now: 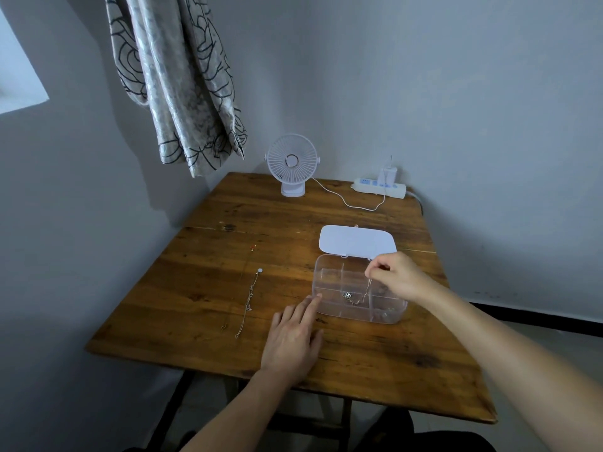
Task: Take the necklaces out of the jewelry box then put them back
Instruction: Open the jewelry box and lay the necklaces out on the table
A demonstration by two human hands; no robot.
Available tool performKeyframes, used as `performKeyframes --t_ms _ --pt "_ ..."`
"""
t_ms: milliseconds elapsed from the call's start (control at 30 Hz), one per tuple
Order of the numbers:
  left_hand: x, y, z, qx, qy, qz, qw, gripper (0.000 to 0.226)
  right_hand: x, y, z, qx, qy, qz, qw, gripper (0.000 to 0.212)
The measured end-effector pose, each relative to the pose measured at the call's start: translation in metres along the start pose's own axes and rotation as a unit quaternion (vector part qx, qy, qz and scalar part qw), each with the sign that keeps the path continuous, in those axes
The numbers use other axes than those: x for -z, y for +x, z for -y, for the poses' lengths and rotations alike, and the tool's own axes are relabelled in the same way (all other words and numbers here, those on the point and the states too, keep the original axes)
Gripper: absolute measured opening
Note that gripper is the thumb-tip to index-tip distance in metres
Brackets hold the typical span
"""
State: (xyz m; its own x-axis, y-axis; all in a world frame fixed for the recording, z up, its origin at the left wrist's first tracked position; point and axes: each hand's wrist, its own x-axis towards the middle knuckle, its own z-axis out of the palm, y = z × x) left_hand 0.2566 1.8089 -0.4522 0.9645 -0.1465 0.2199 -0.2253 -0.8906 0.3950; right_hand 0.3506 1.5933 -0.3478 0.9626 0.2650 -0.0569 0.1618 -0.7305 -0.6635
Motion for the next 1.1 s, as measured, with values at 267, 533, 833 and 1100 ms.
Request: performKeyframes --t_ms 267,533,833,1100 --pt "0.02 0.012 -0.025 0.044 -0.05 -0.019 0.998 0.064 0.048 -0.025 0.044 0.026 0.23 -0.069 0.97 0.008" --pt "0.044 0.052 -0.099 0.063 -0.417 0.13 0.897 0.035 0.078 -0.04 0.058 0.022 0.372 -0.052 0.926 0.007" --pt "0.063 0.017 -0.105 0.102 -0.454 0.111 0.878 0.027 0.097 -0.054 0.049 -0.027 0.351 -0.153 0.923 0.006" --pt "0.079 -0.041 -0.052 0.155 -0.331 -0.005 0.931 0.019 0.057 -0.025 0.067 -0.046 0.261 -0.185 0.946 0.007"
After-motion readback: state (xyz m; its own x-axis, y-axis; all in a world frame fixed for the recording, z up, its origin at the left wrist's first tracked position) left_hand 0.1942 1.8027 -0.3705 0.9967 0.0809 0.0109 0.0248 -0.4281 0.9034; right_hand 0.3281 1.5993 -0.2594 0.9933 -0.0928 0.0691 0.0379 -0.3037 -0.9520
